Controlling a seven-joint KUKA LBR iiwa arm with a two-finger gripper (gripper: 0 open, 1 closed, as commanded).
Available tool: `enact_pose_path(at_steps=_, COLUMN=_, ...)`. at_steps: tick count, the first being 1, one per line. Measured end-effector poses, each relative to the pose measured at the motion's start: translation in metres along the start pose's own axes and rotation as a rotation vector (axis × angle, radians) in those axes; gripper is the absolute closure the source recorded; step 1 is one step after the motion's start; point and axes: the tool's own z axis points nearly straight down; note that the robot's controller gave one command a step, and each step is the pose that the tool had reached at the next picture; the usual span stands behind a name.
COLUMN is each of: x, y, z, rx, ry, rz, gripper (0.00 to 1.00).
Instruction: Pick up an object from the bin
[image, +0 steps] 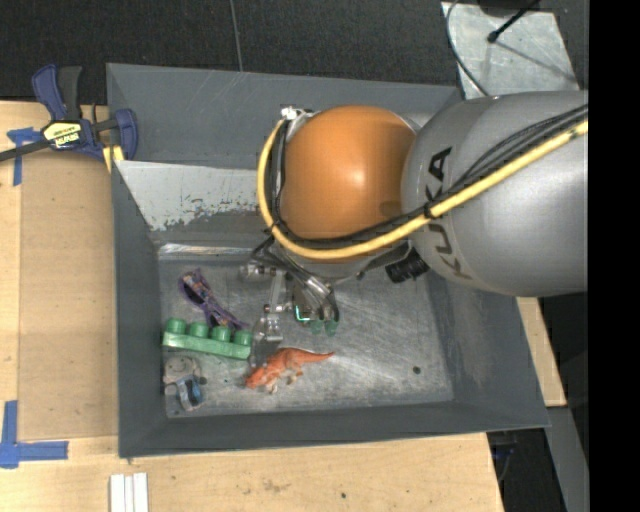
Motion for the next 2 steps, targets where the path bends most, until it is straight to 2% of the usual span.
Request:
enact_pose_path(at_steps=1, x=-0.002, y=-0.001, z=-0.004, rx=-0.002, ry=-0.008, rz=0.004, gripper=0.00)
enact_pose_path(at_steps=2, x=-0.008, y=0.024, z=0.059, rx=-0.002, ry=-0.013, rz=-0.065, gripper=0.00)
